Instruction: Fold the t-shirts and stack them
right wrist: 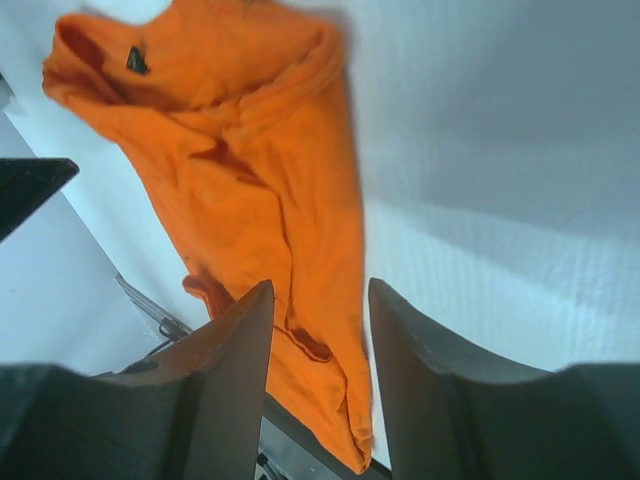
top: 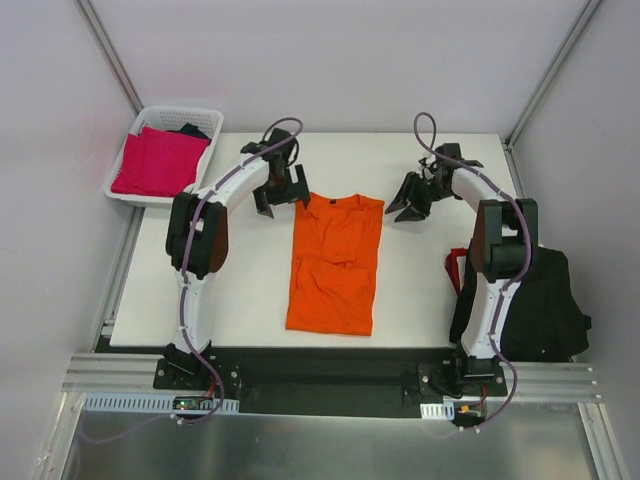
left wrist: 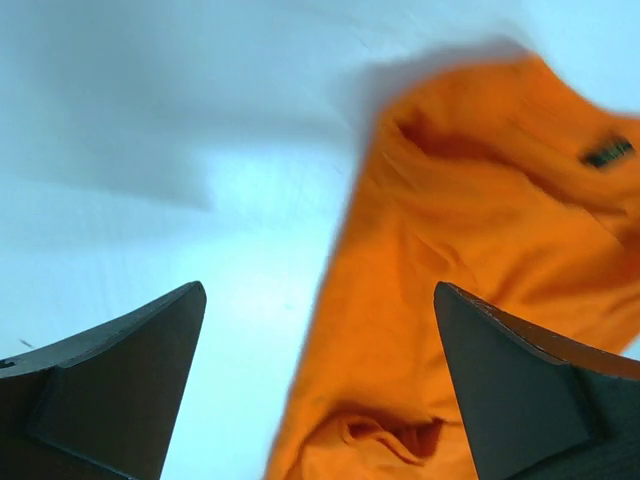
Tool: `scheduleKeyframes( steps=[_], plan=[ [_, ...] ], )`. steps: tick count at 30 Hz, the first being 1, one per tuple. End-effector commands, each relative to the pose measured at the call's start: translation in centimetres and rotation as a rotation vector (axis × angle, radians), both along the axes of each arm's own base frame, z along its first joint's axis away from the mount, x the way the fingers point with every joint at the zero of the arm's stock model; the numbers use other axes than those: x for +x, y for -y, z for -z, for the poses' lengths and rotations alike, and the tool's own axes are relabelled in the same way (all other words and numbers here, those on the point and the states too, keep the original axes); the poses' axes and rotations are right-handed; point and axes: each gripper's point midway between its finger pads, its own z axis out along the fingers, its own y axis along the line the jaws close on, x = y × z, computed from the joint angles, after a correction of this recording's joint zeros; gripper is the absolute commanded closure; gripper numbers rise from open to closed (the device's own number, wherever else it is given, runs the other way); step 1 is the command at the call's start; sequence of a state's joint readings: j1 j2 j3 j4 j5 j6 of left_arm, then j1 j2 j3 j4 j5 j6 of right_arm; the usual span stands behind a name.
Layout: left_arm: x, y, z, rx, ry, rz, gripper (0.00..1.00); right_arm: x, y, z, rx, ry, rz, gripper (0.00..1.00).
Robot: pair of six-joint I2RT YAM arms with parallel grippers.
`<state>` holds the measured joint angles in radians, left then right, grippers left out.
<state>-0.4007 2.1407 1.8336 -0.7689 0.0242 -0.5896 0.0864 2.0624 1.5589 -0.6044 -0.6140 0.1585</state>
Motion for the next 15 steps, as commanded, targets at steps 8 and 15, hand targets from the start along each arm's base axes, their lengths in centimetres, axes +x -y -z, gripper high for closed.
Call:
scheduleKeyframes(
  steps=[8, 15],
  plan=[
    [4.8, 0.4, 2.8, -0.094, 0.0, 0.053, 0.01, 4.7, 2.0, 0.5, 0.05, 0.04, 0.073, 0.54],
    [6.8, 1.9, 3.5, -0.173, 0.008, 0.044, 0.01, 5.6, 2.0, 2.3, 0.078, 0.002, 0.088, 0.54]
  ],
)
